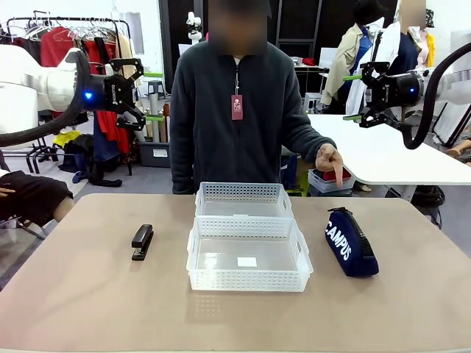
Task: Distribute items into two baskets.
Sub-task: Pick up the Pencil pouch that the person points to.
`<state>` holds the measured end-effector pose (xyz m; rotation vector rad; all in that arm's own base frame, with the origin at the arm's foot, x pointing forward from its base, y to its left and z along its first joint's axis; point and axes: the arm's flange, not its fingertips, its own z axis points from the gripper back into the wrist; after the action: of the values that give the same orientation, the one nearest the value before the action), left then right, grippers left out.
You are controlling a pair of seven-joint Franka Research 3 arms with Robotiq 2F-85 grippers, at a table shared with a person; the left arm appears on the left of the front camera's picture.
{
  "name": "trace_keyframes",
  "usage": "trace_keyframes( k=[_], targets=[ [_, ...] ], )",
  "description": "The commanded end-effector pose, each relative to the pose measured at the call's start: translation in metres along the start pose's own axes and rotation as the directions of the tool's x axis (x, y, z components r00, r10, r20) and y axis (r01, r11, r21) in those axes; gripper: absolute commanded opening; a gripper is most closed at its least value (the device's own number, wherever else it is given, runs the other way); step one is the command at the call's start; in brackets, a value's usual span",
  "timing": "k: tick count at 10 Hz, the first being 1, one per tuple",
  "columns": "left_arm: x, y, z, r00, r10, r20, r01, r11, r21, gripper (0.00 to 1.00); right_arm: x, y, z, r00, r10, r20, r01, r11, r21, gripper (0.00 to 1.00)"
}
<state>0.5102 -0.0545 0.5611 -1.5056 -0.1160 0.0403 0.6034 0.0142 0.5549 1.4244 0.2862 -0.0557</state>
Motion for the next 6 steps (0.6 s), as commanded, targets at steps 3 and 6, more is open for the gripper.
trace_keyframes(
  k=[3, 6],
  targets=[
    [-0.0018, 0.0010, 0.0014, 1.000, -0.001, 0.000, 0.001, 1.000, 0.006, 1.00, -0.0017, 0.0041, 0.0004, 1.000, 0.008, 0.002, -0.008, 1.000, -0.002, 1.00],
    [-0.0018, 0.0010, 0.0014, 1.000, -0.001, 0.000, 0.001, 1.000, 0.006, 1.00, -0.0017, 0.0041, 0.0004, 1.000, 0.008, 0.002, -0.008, 1.000, -0.002, 1.00]
  ],
)
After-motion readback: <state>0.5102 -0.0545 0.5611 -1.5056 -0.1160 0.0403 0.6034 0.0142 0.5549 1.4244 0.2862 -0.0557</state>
